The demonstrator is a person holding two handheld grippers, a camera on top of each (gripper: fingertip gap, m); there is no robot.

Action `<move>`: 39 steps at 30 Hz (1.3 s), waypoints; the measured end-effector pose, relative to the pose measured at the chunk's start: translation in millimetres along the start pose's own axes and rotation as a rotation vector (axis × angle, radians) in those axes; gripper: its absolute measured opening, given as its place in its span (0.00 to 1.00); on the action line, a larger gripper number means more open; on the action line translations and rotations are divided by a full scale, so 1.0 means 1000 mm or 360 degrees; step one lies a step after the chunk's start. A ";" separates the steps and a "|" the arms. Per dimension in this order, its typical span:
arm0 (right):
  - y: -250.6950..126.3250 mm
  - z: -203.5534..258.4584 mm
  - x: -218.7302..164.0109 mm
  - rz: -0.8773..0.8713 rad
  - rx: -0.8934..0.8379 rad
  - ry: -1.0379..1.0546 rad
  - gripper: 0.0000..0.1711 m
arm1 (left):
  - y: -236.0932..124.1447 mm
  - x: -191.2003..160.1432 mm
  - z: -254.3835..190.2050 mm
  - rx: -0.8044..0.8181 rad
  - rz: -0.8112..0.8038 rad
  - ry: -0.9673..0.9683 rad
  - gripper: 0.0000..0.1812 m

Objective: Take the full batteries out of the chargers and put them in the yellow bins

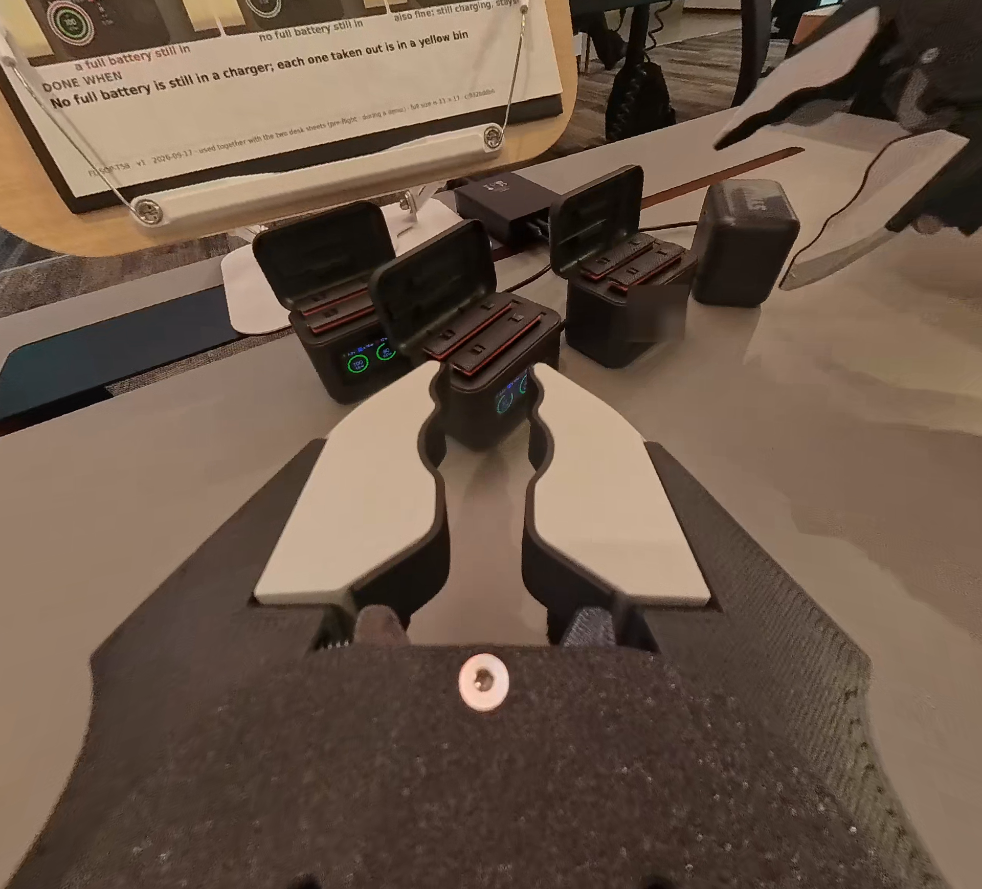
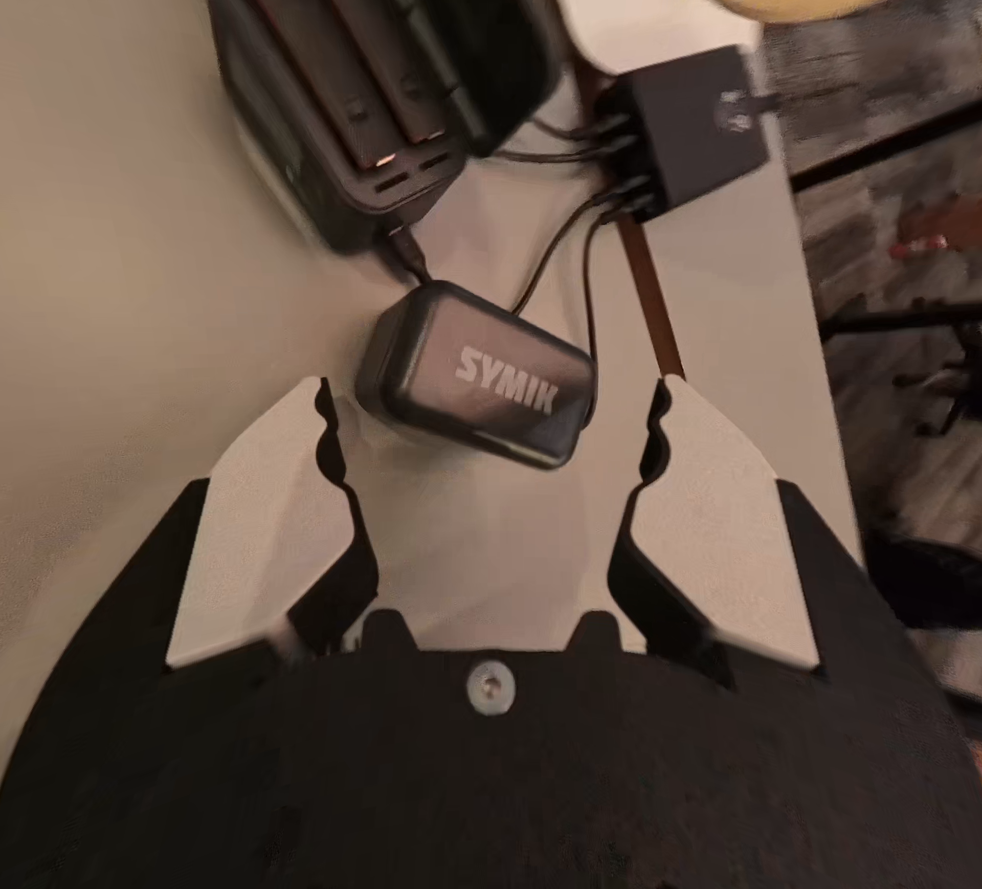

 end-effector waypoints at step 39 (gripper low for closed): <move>0.046 -0.068 0.027 0.0494 0.0645 -0.0213 0.46 | 0.004 -0.010 0.010 0.0073 0.0109 0.0217 0.12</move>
Point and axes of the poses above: each gripper's, where its closed fingertips meet, y out along the fingers, x out of its top, z = x × y across the jaws, the point moved 10 cm from there along -y, back along the fingers, and after that the axes turned 6 degrees about -y, right-handed, at the moved point
